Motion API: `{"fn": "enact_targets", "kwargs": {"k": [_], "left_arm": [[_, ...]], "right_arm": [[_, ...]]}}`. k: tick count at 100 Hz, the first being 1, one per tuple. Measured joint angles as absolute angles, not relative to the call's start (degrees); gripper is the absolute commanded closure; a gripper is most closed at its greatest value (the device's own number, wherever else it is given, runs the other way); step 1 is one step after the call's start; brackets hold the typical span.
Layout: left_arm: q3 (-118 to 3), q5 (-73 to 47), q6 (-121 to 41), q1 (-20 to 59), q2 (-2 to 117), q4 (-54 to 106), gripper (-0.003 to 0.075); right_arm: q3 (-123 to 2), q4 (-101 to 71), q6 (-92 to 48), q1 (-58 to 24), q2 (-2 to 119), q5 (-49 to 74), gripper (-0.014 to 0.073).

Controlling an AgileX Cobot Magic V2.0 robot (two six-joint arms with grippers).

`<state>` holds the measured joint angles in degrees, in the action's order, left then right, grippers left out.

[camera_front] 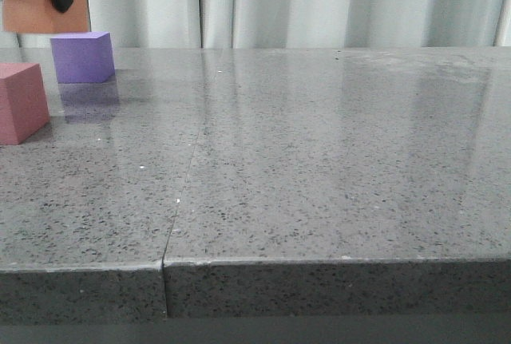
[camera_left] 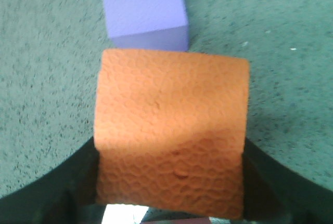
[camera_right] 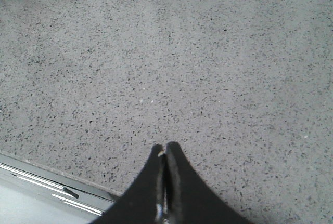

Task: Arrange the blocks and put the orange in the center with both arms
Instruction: 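Lift the orange cube and carry it toward the purple cube, then lower the orange cube between the pink and purple cubes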

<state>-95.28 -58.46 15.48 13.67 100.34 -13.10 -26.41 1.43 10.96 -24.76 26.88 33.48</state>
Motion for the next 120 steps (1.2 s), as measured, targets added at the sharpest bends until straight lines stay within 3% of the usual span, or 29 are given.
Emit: {"fn": "enact_targets", "kwargs": {"k": [50, 120], "left_arm": [[-85.0, -45.63, 23.74, 12.24, 100.24, -13.1, 0.0531], [-83.54, -43.85, 26.68, 12.24, 102.8, -15.32, 0.0531]], "right_arm": [[-26.41, 1.43, 10.96, -24.76, 26.88, 33.48, 0.0662], [-26.41, 1.43, 10.96, -24.76, 26.88, 33.48, 0.0662]]}}
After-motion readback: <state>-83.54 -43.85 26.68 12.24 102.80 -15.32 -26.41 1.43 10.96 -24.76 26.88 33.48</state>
